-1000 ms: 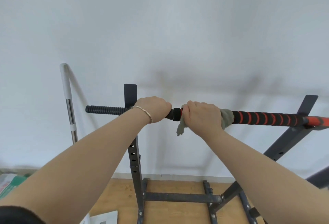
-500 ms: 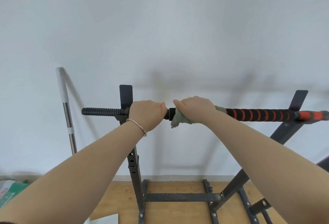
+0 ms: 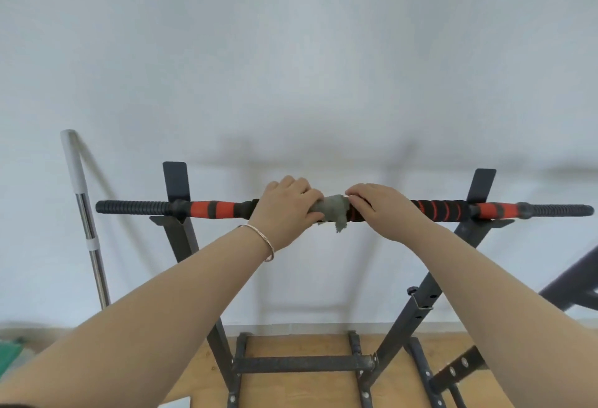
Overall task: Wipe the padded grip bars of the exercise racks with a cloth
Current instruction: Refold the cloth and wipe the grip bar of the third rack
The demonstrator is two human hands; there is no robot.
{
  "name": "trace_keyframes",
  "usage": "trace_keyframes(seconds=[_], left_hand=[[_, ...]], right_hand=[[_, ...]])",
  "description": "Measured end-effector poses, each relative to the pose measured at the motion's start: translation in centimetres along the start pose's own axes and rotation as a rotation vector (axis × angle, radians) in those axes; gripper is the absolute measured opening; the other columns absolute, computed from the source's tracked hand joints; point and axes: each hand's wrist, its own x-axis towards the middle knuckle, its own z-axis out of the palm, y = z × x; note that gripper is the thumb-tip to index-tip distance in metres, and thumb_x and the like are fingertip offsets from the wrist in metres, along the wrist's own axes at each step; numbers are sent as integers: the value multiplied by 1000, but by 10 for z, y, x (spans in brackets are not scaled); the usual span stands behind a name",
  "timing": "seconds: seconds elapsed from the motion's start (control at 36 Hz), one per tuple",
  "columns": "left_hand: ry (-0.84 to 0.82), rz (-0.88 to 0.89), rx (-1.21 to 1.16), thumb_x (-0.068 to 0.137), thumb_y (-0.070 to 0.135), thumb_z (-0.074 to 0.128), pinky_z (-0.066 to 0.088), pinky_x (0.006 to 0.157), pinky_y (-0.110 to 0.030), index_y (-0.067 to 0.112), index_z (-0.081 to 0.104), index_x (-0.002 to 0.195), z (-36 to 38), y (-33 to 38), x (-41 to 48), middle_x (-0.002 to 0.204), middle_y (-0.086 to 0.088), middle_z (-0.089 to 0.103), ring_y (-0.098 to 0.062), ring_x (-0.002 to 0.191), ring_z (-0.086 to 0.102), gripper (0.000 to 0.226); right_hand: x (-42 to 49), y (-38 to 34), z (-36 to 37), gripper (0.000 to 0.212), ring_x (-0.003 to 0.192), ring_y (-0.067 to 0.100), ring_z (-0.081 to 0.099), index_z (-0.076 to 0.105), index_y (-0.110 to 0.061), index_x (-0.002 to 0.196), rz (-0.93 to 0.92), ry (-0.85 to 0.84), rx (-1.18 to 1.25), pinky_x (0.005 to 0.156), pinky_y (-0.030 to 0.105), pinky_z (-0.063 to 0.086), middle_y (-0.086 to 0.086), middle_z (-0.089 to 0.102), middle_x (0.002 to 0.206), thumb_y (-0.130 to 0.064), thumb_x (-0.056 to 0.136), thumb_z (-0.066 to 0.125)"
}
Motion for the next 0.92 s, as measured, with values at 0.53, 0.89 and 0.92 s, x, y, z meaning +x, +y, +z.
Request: trace_keyframes(seconds=[0.53,0.89,0.92], left_hand=[[83,-18,-246,100,46,44,44,85,-33,26,64,107,-27,13,11,95,14,60,-9,94,51,29],[-191,-102,226,76,83,2,26,49,-31,25,42,79,22,-5,34,62,9,55,-7,54,49,70],[-182,-110,226,77,82,3,25,49,-31,24,41,78,22,-5,34,63,8,54,-8,54,48,70]], right_hand=[[6,25,14,17,71,25,50,53,-17,109,-242,63,-576,55,32,30,-1,58,95,-14,99,39],[14,22,23,35,39,19,22,33,-19,65,-180,288,-653,48,19,16,-6,19,49,-4,66,65],[19,24,22,29,43,20,28,36,-19,71,-167,169,-689,48,20,17,-6,23,51,-5,72,61]])
